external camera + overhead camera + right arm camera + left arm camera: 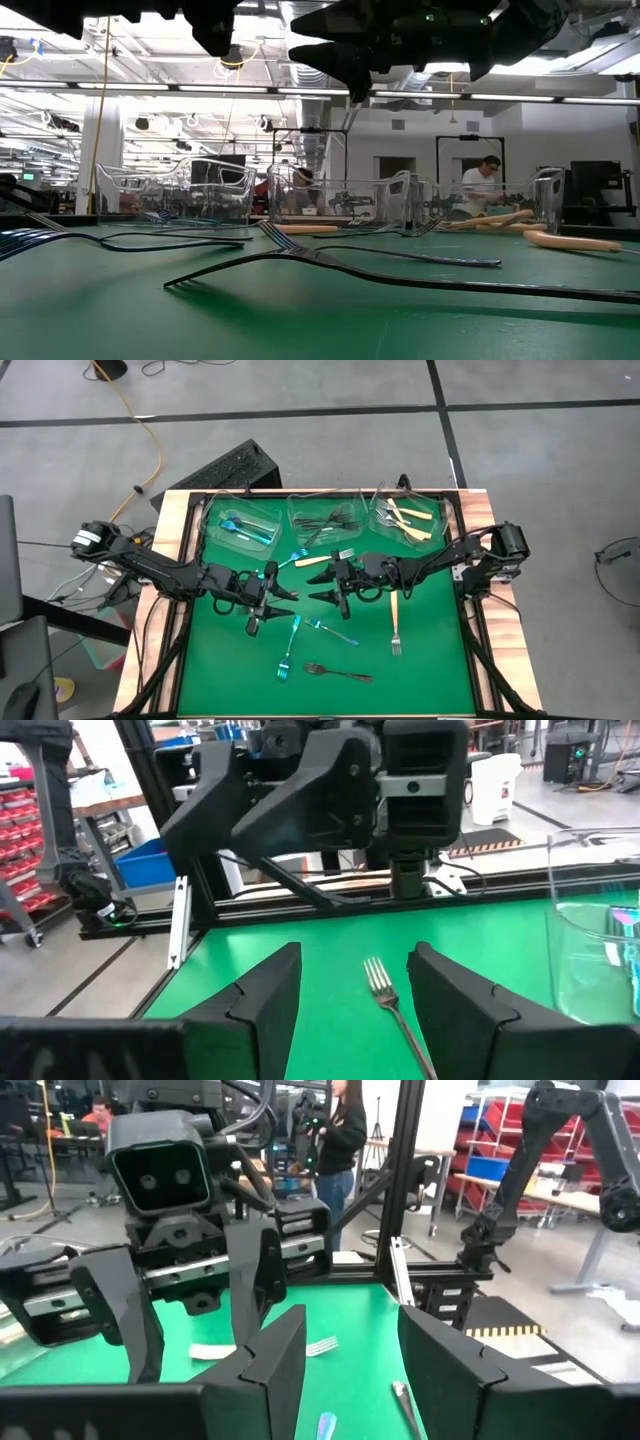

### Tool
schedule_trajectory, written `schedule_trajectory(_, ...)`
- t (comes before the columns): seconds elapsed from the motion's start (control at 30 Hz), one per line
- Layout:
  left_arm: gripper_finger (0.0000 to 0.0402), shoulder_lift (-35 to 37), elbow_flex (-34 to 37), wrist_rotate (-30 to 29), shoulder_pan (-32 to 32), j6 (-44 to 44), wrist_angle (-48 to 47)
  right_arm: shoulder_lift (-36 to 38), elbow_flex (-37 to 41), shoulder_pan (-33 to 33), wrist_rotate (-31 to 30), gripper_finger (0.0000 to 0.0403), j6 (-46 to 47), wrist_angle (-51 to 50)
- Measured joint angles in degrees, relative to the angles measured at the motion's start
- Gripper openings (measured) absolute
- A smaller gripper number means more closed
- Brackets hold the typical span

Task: Sort silverware by color (type)
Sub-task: Put the blue fork into the left transparent bin

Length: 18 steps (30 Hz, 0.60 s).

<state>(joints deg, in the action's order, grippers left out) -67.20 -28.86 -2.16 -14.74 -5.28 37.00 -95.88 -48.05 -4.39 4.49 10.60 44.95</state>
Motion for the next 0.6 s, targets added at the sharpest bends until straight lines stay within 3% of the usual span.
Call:
schedule_trajectory(0.3,0.0144,0.2,-0.2,-4.7,0.8,-5.0,-10.3,0.0,0.0,-0.1,0.0,0.0205,1.9,-2.3)
schedule_trajectory(0.6,0.0144,0.2,-9.8,-8.1,2.0,-12.1,-45.7,0.0,0.0,0.0,0.0,0.0205,3.1,-4.5)
